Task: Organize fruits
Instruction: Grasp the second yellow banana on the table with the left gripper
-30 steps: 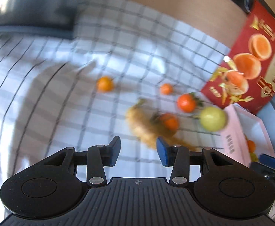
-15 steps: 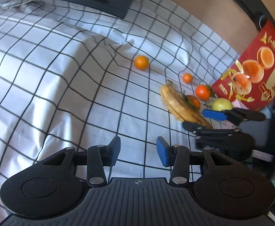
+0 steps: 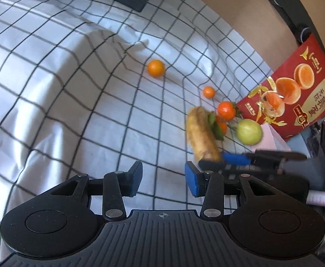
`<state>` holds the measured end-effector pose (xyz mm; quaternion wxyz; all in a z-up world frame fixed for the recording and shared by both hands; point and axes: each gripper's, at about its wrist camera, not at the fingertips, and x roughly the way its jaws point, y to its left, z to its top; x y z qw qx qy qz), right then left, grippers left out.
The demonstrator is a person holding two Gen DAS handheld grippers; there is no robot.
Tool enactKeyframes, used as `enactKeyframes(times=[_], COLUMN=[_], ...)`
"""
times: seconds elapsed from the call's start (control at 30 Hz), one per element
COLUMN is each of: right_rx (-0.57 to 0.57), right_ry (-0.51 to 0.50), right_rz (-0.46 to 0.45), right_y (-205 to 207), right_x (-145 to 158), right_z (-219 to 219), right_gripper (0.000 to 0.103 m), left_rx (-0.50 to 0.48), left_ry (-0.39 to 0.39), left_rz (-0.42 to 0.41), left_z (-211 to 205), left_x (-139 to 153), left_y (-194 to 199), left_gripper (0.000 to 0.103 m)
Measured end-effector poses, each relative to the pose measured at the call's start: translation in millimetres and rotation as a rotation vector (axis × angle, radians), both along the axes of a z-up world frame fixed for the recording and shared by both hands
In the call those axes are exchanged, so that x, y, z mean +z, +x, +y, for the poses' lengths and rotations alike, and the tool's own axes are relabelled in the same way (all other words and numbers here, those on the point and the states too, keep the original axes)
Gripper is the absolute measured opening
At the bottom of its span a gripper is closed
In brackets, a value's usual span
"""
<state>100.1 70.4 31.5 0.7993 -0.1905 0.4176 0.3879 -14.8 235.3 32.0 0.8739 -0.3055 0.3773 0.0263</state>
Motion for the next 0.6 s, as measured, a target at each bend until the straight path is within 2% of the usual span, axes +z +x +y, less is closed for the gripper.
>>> enactKeyframes(times=[0.3,0.43,0.57,0.6], right_rx=[0.012,0.052,0.03,0.027], right_ry=[0.051,0.011,0.012,0.018], right_rz=[0.063,-0.005,-0.022,-0.027], right_y=[-52.1,-74.0,-79.8,-82.5], right_x=[1.6,0.0,3.2,4.9], right_z=[-12.1,-11.5,-12.4,-14.4], right_gripper=[0.035,0.036,0.037,0.04], left_rx=[-0.108,-0.135,-0.138,-0.139], left_ry=[0.008,0.013,0.014,0.017], left_rz=[0.001,0.016,0.028,0.031], left_z=[-21.5,-28.6,-29.8,-30.4], left_x=[5.1,2.5,4.1,4.6], left_y=[17.0,19.1,22.3,23.0], left_gripper=[0.046,0.046,0.046,0.046])
